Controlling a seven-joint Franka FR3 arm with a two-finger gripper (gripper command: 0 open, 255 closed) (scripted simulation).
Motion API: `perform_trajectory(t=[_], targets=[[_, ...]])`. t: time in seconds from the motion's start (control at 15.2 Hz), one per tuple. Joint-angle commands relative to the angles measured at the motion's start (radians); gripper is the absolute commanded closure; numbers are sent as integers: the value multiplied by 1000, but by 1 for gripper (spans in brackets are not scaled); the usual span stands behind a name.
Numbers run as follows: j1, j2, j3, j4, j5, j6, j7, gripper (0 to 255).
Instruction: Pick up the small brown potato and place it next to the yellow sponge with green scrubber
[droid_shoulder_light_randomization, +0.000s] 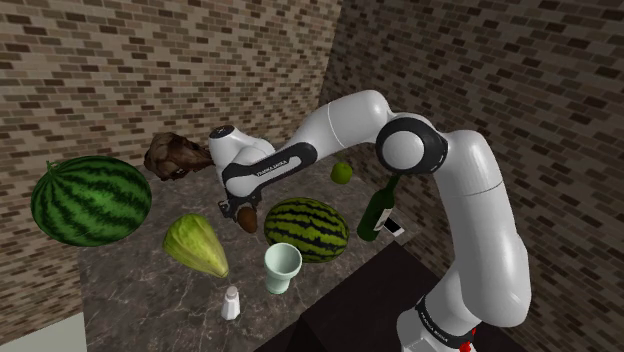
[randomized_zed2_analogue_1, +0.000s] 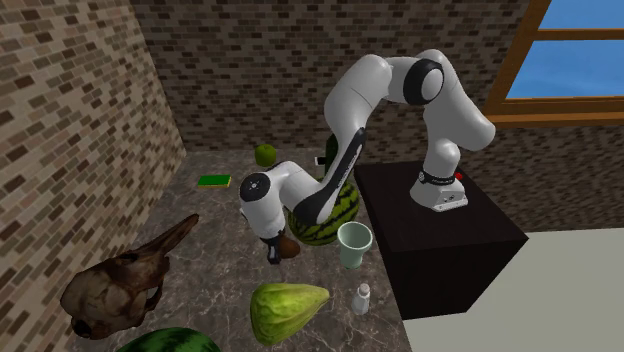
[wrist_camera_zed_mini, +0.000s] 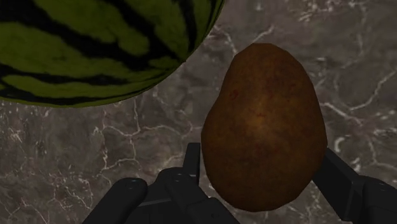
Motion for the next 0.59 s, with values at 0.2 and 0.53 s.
perform_trajectory(t=[0.2, 0.53], targets=[[-6, -46, 10, -5, 13, -40, -13, 255], [-10, -87, 18, -2, 26, -82, -26, 255]])
